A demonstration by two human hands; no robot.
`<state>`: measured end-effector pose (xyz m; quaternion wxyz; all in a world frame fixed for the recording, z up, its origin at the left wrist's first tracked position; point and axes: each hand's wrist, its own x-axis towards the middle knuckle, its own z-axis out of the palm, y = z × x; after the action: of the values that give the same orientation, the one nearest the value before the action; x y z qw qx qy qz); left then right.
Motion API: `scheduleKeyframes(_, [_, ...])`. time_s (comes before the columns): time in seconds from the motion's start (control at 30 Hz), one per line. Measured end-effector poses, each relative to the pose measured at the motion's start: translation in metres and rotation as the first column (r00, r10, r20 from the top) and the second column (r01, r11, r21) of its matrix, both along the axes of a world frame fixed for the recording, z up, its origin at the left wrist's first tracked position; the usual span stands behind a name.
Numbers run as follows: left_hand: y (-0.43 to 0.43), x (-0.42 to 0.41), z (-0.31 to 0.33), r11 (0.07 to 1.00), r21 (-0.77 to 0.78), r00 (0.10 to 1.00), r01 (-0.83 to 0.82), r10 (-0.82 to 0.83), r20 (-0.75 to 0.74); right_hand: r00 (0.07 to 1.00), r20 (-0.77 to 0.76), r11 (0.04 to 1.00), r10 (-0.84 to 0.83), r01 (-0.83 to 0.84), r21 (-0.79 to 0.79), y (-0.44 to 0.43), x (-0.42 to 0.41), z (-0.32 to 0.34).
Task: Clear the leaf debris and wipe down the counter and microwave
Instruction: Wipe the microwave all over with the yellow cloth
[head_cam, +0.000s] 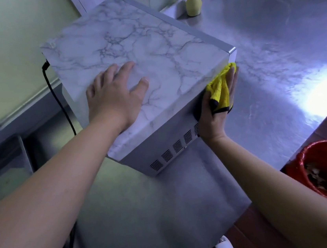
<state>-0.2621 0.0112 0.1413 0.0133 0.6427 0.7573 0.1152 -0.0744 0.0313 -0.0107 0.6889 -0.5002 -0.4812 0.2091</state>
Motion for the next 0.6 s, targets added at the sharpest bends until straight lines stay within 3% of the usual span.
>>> scheduleKeyframes(0.1, [0.001, 0.000, -0.001, 1.000, 0.000, 1.000, -0.002, 0.002, -0.012, 0.985, -0.155, 0.996, -0.078, 0.072, -0.049, 0.010, -0.008, -0.022])
scheduleKeyframes(0.17, [0.001, 0.000, -0.001, 1.000, 0.011, 1.000, 0.003, -0.002, -0.019, 0.942, -0.316, 0.984, -0.114, 0.062, -0.170, 0.014, -0.010, -0.025])
scheduleKeyframes(0.33, [0.001, 0.000, -0.001, 1.000, 0.018, 1.000, 0.009, -0.008, -0.029, 0.797, -0.570, 0.888, -0.199, -0.100, -0.449, 0.016, -0.002, -0.041])
scheduleKeyframes(0.43, [0.000, 0.001, -0.002, 1.000, 0.023, 0.999, 0.013, -0.012, -0.030, 0.744, -0.634, 0.819, -0.208, -0.221, -0.529, 0.012, 0.001, -0.051])
scheduleKeyframes(0.6, [0.001, 0.000, -0.001, 1.000, 0.014, 1.000, 0.008, -0.008, -0.028, 0.705, -0.664, 0.765, -0.251, -0.276, -0.582, -0.035, -0.052, -0.040])
